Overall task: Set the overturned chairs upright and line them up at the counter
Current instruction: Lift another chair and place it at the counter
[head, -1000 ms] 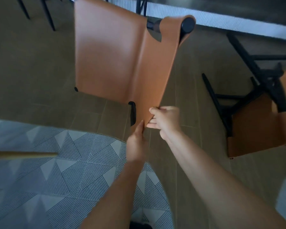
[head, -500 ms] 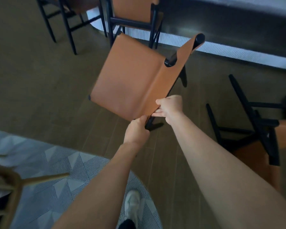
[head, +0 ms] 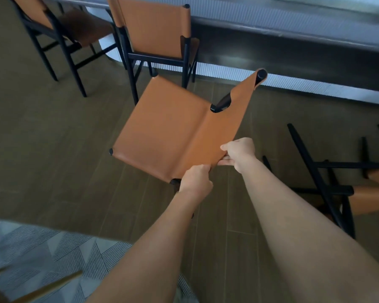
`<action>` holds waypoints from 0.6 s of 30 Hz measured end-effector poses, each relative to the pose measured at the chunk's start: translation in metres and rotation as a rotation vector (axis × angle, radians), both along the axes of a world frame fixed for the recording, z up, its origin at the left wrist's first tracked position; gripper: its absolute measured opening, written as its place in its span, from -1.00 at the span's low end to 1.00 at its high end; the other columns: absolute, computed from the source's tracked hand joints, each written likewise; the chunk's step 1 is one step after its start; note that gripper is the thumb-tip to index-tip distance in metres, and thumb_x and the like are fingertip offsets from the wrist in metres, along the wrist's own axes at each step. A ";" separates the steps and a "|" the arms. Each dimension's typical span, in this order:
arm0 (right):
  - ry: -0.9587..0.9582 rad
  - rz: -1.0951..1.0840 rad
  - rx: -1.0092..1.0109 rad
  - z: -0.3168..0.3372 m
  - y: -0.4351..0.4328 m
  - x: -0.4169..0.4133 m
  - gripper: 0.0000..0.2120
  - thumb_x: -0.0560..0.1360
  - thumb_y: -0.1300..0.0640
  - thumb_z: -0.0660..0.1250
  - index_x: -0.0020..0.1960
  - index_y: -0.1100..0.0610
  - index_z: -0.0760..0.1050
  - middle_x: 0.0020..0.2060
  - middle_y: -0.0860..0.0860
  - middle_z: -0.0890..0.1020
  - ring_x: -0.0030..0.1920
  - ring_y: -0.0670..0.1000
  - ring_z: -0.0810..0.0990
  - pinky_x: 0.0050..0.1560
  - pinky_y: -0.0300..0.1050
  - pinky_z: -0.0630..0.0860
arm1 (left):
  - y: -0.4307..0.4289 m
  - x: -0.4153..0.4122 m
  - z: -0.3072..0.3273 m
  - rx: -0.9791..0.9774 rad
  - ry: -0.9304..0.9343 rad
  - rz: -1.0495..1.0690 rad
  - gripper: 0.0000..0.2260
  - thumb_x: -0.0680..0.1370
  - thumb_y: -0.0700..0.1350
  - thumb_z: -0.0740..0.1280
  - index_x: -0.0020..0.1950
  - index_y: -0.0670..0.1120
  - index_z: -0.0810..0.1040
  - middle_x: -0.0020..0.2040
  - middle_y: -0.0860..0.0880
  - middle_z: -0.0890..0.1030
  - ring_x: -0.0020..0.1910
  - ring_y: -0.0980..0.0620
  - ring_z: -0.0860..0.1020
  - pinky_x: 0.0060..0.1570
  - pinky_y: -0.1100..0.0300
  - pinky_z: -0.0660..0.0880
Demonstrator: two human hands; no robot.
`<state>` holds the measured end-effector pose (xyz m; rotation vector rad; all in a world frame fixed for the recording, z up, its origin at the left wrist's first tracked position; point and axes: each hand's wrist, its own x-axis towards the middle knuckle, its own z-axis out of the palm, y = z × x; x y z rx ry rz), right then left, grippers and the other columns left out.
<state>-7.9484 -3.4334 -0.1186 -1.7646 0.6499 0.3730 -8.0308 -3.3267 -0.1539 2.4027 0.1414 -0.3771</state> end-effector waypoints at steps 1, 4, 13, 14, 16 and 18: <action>0.011 -0.001 0.001 0.001 -0.003 0.007 -0.88 0.53 0.40 0.33 -0.11 0.22 0.48 0.02 0.22 0.63 -0.13 0.21 0.66 -0.22 0.16 0.68 | -0.002 0.006 0.004 0.015 0.009 -0.008 -0.72 0.45 -0.36 0.18 0.11 -0.19 0.53 0.02 -0.17 0.57 0.02 -0.20 0.53 -0.06 0.05 0.50; 0.033 0.025 0.011 0.004 -0.009 0.023 -0.90 0.53 0.40 0.33 -0.05 0.23 0.49 0.02 0.21 0.62 -0.19 0.17 0.65 -0.27 0.11 0.68 | -0.006 0.020 0.010 0.047 0.027 -0.020 -0.67 0.44 -0.36 0.18 0.15 -0.19 0.53 0.03 -0.17 0.57 0.03 -0.21 0.53 -0.04 0.03 0.51; 0.092 0.118 0.105 0.009 -0.029 0.067 -0.85 0.54 0.40 0.31 0.10 0.28 0.48 0.00 0.20 0.61 -0.18 0.18 0.66 -0.29 0.08 0.68 | -0.020 0.061 0.018 0.119 0.062 0.029 -0.66 0.37 -0.36 0.18 0.03 -0.12 0.60 -0.14 -0.07 0.54 -0.07 -0.17 0.53 -0.12 0.11 0.50; 0.089 0.134 0.106 0.009 -0.031 0.073 -0.86 0.54 0.39 0.31 0.08 0.26 0.48 -0.03 0.18 0.60 -0.24 0.14 0.64 -0.35 0.03 0.66 | -0.022 0.066 0.019 0.121 0.072 0.045 -0.62 0.37 -0.36 0.17 0.05 -0.09 0.62 -0.15 -0.06 0.55 -0.10 -0.15 0.52 -0.12 0.11 0.51; 0.080 0.156 0.098 0.010 -0.037 0.084 -0.87 0.55 0.39 0.30 0.07 0.24 0.47 -0.09 0.13 0.57 -0.32 0.08 0.61 -0.41 -0.03 0.63 | -0.028 0.076 0.022 0.136 0.085 0.067 -0.59 0.38 -0.37 0.17 0.07 -0.06 0.63 -0.16 -0.05 0.55 -0.13 -0.13 0.53 -0.14 0.11 0.52; 0.079 0.168 0.099 0.009 -0.041 0.094 -0.87 0.55 0.38 0.30 0.05 0.22 0.46 -0.15 0.10 0.55 -0.33 0.07 0.60 -0.41 -0.03 0.63 | -0.032 0.085 0.024 0.153 0.098 0.077 -0.58 0.40 -0.36 0.18 0.10 -0.03 0.64 -0.13 -0.06 0.58 -0.11 -0.13 0.54 -0.13 0.10 0.53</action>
